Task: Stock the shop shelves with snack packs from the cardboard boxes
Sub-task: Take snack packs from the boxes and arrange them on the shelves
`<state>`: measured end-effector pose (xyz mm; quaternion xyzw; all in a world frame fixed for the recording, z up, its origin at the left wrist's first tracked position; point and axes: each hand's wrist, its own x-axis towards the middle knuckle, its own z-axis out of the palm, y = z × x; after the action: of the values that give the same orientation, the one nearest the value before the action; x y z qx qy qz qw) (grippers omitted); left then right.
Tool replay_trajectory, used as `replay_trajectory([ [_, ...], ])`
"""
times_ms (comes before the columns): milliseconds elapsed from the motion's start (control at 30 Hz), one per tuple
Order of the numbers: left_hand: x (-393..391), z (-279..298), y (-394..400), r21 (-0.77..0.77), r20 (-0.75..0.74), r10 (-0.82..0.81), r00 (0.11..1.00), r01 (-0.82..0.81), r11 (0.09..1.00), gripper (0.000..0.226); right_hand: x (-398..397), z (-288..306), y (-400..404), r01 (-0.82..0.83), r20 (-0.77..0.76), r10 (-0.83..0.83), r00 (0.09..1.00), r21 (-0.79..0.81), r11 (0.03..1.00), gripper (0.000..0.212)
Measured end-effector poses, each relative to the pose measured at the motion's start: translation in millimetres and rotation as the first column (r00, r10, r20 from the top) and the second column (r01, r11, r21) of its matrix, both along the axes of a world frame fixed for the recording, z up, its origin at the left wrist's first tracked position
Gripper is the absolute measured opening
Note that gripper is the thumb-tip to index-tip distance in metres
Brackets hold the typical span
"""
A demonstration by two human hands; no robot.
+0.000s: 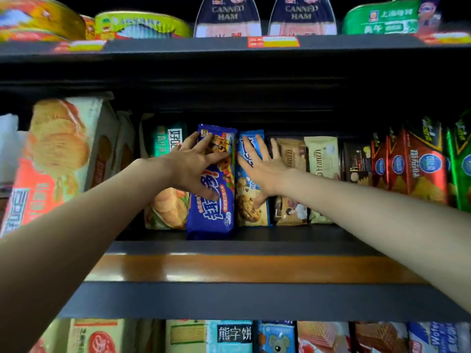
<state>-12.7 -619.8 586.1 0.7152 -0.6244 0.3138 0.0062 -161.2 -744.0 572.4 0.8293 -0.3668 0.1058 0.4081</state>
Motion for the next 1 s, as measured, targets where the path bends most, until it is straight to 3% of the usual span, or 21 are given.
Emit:
replay_trajectory([
  [233, 16, -6, 1, -0.035, 0.003, -0.066, 0.998, 0.066, 0.997, 0.104, -14, -4, -6, 0.073, -0.006, -0.074, 0.997, -0.139, 0.988, 0.138],
  [500, 18, -9, 2, -0.049, 0.006, -0.09, 0.996, 0.09, 0.995, 0.105, -9, -4, 4, 0.084, 0.054, -0.082, 0.995, -0.035, 0.996, 0.131],
  [833, 10, -3, 24, 0.047, 0.0, -0.041, 0.999, 0.041, 0.998, 0.109, -22, 0, 12, 0.036, 0.112, -0.032, 0.993, -0.03, 0.999, 0.123],
  [900, 10, -3, 27, 0.06, 0.008, -0.022, 1.0, 0.021, 0.998, 0.112, -22, 0, 14, -0.066, 0.264, 0.031, 0.964, 0.125, 0.99, 0.118],
  [1000, 14, -6, 31, 0.082, -0.01, -0.013, 1.0, 0.013, 0.997, 0.12, -18, 5, 29, -0.391, 0.602, 0.152, 0.784, 0.289, 0.874, 0.111],
])
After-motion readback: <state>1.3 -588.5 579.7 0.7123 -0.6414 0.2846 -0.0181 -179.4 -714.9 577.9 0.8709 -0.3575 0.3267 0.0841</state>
